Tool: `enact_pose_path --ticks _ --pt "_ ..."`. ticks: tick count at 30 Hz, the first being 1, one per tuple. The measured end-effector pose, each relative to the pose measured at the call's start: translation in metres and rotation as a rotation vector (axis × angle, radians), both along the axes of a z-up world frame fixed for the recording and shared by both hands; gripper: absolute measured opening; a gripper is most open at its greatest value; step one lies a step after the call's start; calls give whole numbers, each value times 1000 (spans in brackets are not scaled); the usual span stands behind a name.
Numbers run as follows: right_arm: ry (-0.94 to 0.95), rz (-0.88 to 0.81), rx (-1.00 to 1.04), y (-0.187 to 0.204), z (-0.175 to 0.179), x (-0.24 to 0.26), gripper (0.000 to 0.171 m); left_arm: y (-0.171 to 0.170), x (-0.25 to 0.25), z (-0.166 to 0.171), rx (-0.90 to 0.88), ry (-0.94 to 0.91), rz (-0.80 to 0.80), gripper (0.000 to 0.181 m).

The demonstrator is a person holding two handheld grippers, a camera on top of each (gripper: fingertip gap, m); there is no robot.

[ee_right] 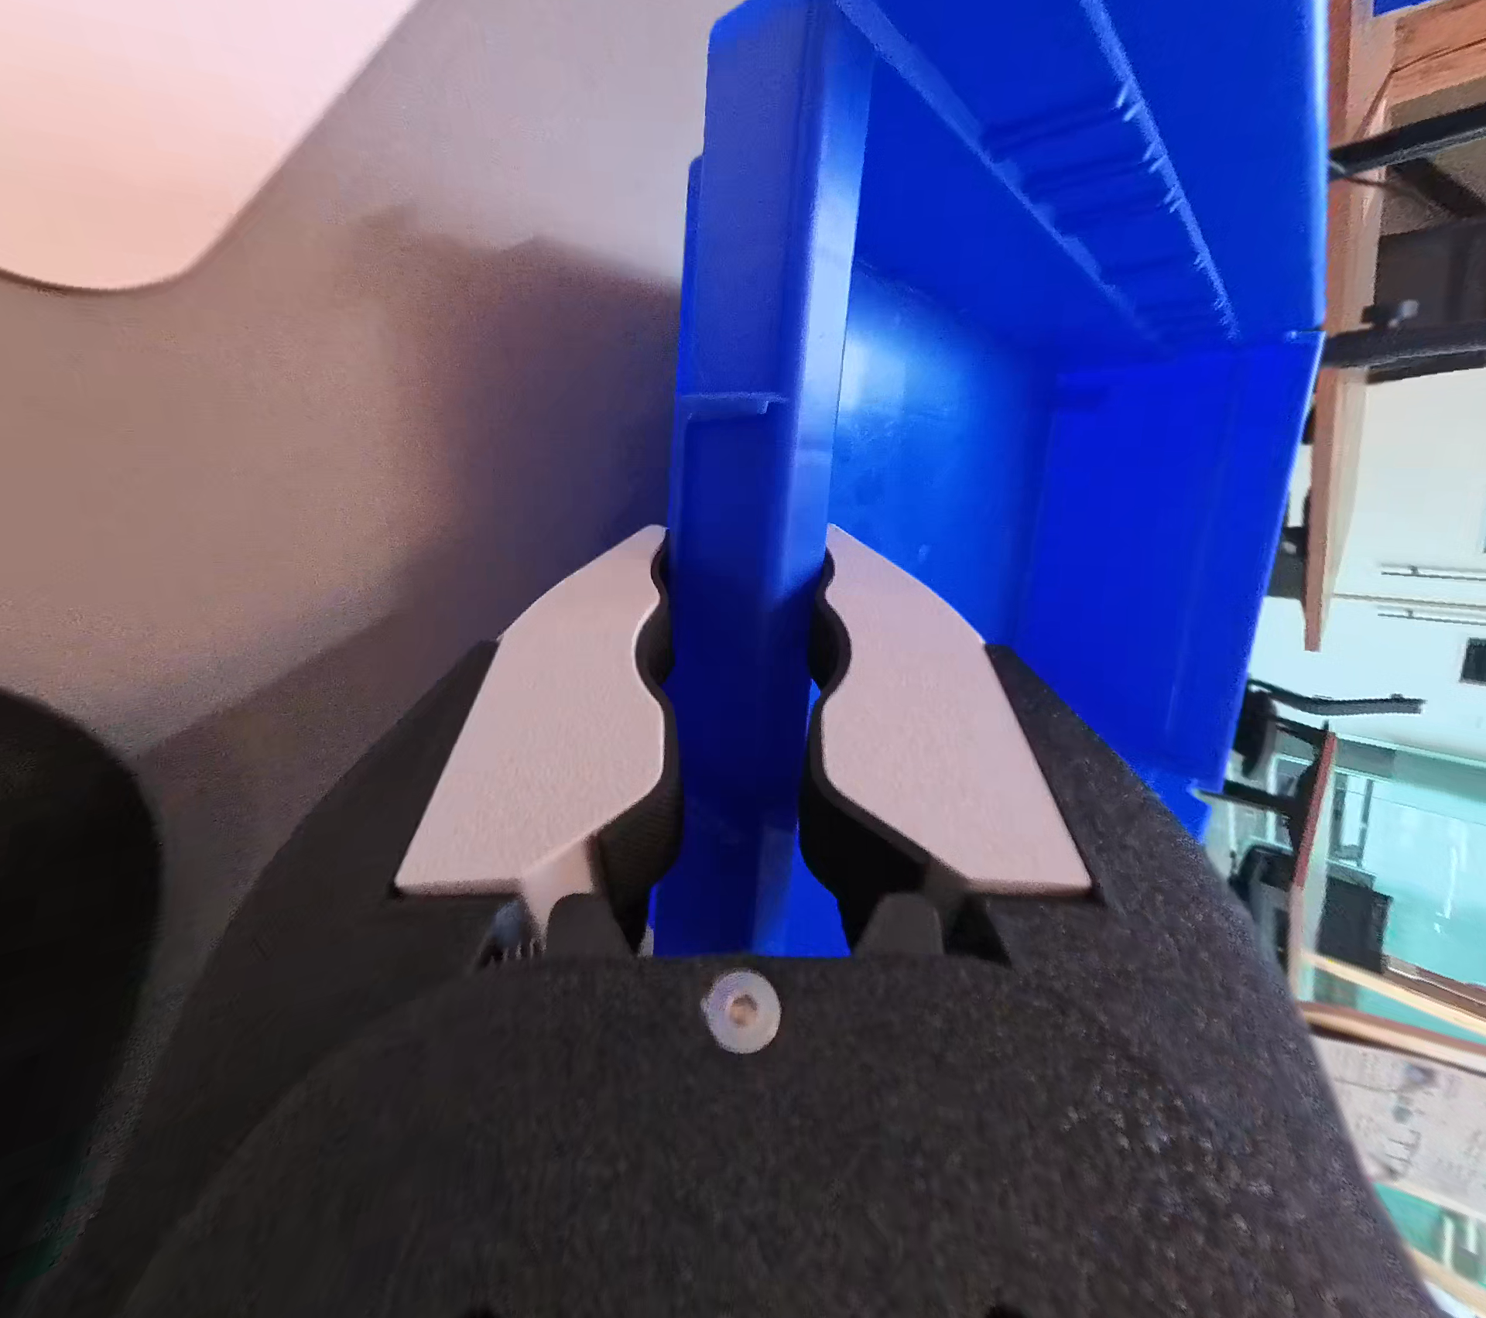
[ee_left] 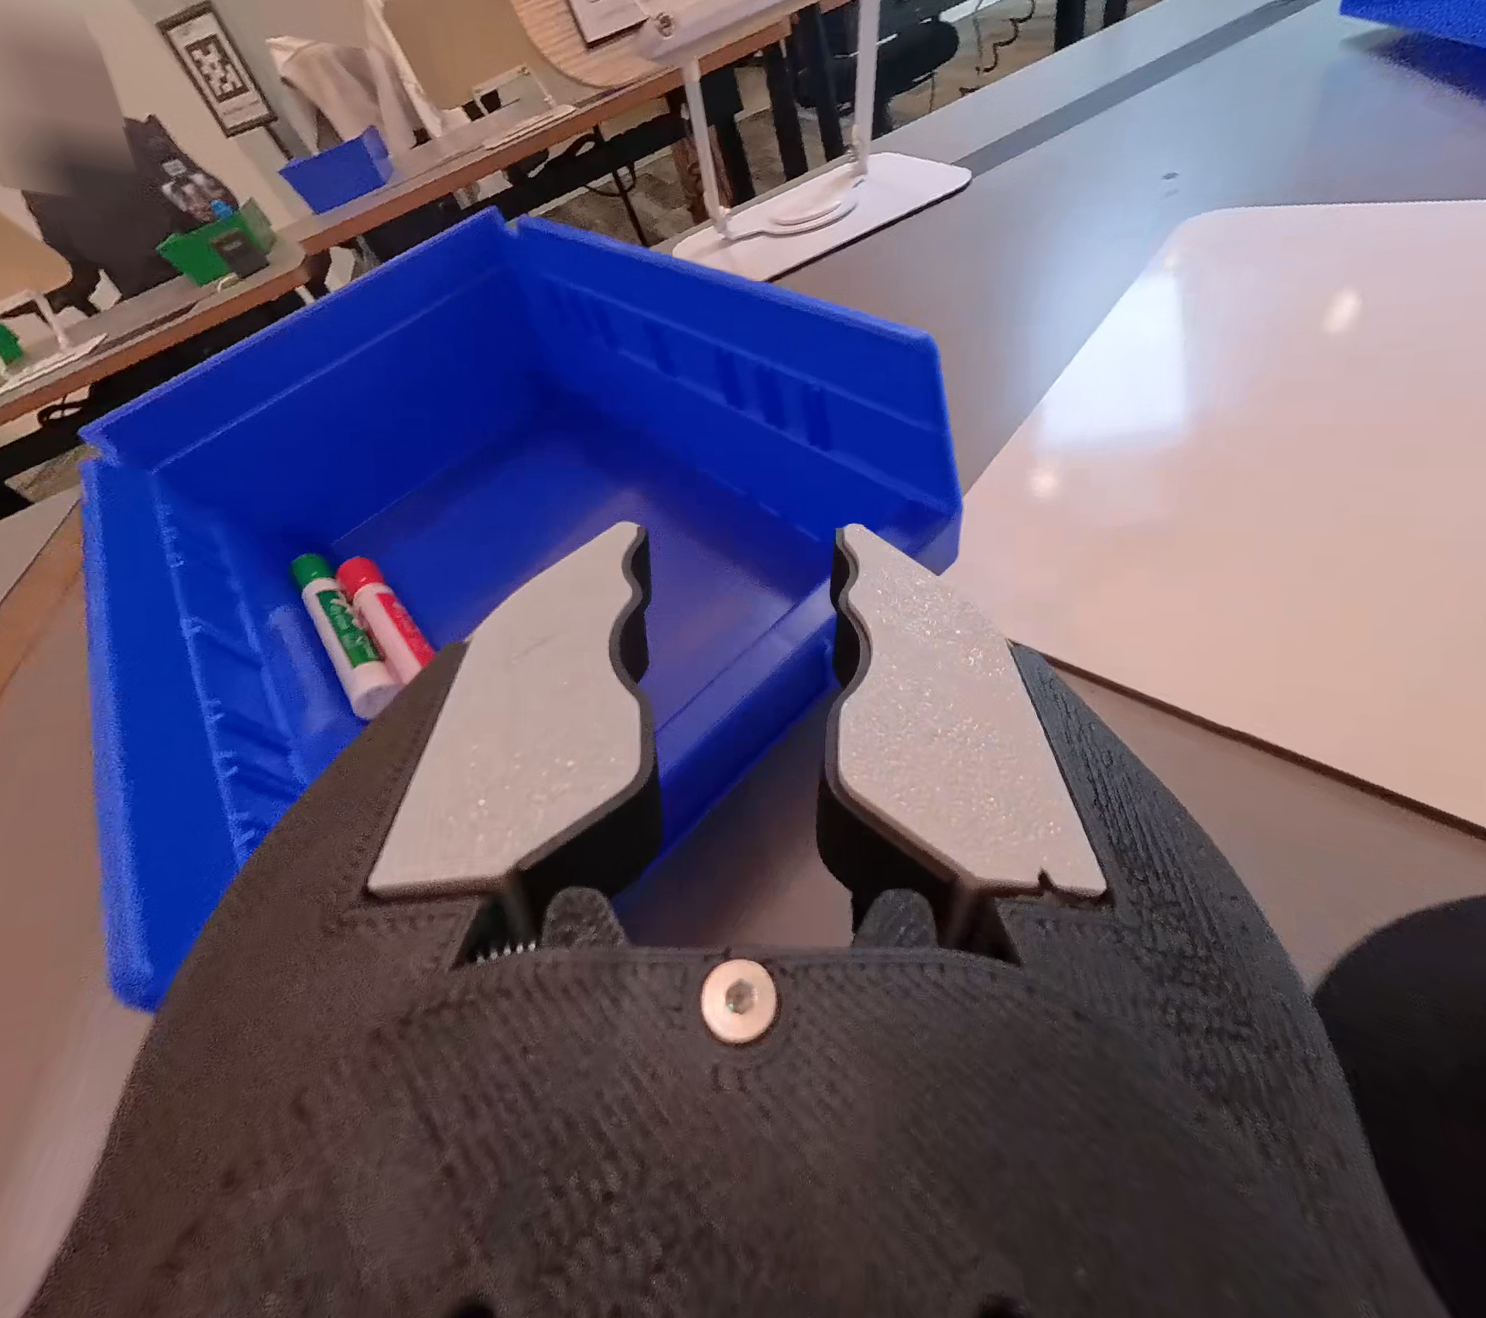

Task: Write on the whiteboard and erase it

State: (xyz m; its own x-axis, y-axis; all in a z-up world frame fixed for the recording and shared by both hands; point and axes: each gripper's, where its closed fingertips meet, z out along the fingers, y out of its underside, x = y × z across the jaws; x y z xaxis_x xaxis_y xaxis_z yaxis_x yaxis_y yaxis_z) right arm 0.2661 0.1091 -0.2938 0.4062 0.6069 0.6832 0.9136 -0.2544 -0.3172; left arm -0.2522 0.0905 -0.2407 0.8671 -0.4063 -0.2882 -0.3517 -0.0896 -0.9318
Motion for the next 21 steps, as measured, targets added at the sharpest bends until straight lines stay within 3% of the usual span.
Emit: enact_pose_path --ticks 4,10,17,21 --pt "-101 39 5 37 -25 17 30 -1 -10 -7 -18 9 15 44" --pt "-174 81 97 75 -17 24 34 -1 -16 -19 -59 94 24 48" --pt "-83 39 127 54 -4 15 41 4 -23 -42 -172 336 7 55" --pt "79 -19 68 39 -3 18 41 12 -25 -49 -255 500 -34 64"
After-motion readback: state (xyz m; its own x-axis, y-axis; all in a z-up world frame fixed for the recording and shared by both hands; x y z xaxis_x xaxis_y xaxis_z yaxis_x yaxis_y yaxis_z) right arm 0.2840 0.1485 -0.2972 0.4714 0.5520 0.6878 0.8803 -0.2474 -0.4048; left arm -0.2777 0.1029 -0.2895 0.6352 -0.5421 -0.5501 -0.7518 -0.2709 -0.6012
